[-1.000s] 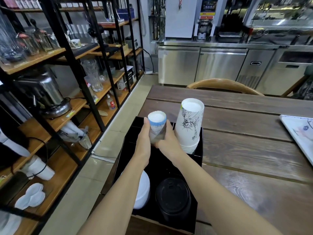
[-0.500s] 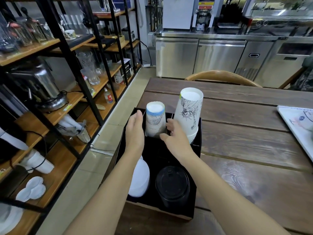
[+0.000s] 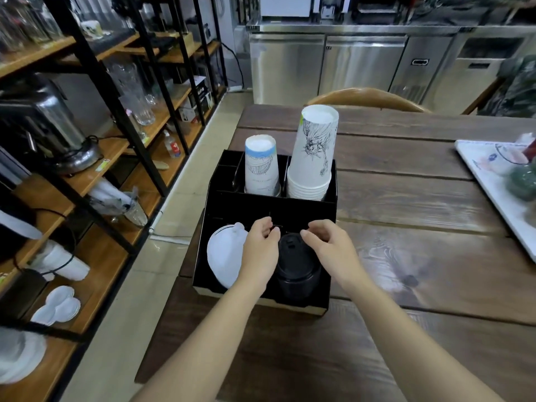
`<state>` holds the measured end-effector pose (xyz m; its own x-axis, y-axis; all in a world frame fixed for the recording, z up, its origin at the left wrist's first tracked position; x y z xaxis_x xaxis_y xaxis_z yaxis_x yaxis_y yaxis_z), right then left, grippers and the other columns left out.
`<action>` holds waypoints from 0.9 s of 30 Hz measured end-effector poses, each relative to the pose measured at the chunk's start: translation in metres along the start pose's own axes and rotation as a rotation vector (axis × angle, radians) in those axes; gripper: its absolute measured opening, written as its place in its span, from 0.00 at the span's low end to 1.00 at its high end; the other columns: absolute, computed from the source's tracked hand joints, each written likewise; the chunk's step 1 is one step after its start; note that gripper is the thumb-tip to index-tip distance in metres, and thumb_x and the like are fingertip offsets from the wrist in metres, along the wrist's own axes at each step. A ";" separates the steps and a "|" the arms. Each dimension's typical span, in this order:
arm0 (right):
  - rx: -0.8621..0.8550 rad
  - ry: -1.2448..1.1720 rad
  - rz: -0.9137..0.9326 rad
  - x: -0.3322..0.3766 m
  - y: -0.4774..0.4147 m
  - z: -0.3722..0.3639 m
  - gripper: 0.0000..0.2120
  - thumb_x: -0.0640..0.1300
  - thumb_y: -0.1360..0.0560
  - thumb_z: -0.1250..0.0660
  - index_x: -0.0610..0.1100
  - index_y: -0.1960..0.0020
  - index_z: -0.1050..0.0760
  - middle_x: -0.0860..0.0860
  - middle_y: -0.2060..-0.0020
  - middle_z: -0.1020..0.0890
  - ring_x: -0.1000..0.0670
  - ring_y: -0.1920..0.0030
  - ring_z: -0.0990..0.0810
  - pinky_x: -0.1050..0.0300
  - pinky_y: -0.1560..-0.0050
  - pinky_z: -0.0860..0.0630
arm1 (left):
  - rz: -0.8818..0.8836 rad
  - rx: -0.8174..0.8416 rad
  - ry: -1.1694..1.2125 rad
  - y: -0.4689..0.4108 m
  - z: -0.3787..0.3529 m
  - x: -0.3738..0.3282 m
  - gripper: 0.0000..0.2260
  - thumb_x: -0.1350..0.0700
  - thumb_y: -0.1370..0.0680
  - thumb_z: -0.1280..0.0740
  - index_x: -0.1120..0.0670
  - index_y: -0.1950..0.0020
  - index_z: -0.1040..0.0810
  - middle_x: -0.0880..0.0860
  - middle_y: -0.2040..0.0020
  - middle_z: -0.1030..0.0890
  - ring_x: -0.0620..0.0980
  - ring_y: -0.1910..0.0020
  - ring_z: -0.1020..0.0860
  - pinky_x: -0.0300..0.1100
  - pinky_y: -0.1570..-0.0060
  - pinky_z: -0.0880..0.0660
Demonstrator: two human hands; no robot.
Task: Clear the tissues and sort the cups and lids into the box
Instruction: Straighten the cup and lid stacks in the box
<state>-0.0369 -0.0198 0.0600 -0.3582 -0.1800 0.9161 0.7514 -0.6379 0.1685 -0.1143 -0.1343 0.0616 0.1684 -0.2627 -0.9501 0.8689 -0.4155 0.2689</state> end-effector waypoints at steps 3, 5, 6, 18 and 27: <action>0.034 0.054 -0.035 -0.011 0.009 0.000 0.16 0.44 0.25 0.33 0.42 0.39 0.26 0.49 0.47 0.21 0.49 0.43 0.23 0.53 0.38 0.27 | 0.055 0.049 0.032 0.009 -0.005 0.008 0.20 0.52 0.19 0.43 0.53 0.27 0.37 0.47 0.39 0.29 0.42 0.42 0.33 0.38 0.43 0.37; 0.024 0.101 -0.041 -0.015 0.011 0.001 0.15 0.44 0.24 0.34 0.41 0.39 0.26 0.47 0.45 0.20 0.47 0.41 0.23 0.54 0.39 0.28 | 0.083 0.050 0.028 0.011 -0.007 0.016 0.20 0.51 0.19 0.43 0.53 0.28 0.36 0.47 0.37 0.29 0.43 0.40 0.32 0.39 0.43 0.36; 0.015 0.122 -0.042 -0.017 0.012 0.002 0.15 0.43 0.24 0.35 0.41 0.39 0.26 0.46 0.43 0.20 0.47 0.41 0.23 0.55 0.40 0.28 | 0.098 0.041 0.031 0.011 -0.008 0.020 0.20 0.51 0.19 0.43 0.53 0.28 0.35 0.48 0.35 0.28 0.45 0.38 0.31 0.40 0.41 0.34; 0.033 0.484 -0.029 -0.013 0.006 0.007 0.11 0.46 0.22 0.39 0.39 0.50 0.23 0.43 0.58 0.20 0.40 0.54 0.22 0.55 0.58 0.31 | 0.076 0.022 -0.023 0.021 -0.022 0.031 0.17 0.50 0.18 0.47 0.53 0.32 0.31 0.48 0.42 0.26 0.46 0.43 0.29 0.41 0.43 0.33; 0.051 0.534 -0.009 -0.008 0.009 0.009 0.14 0.53 0.23 0.38 0.45 0.44 0.24 0.43 0.49 0.18 0.40 0.47 0.21 0.47 0.49 0.23 | 0.116 0.034 -0.031 0.019 -0.017 0.033 0.18 0.48 0.19 0.46 0.53 0.33 0.30 0.51 0.38 0.25 0.49 0.39 0.27 0.44 0.39 0.29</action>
<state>-0.0221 -0.0172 0.0576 -0.5866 -0.5390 0.6045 0.7683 -0.6064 0.2049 -0.0847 -0.1363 0.0322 0.2515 -0.3373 -0.9072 0.8281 -0.4102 0.3821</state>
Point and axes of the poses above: each hand's wrist, its own y-axis away from the middle knuckle, its own z-axis out of the back of the hand, x = y × z, the point moved 3 cm from there along -y, towards the middle knuckle
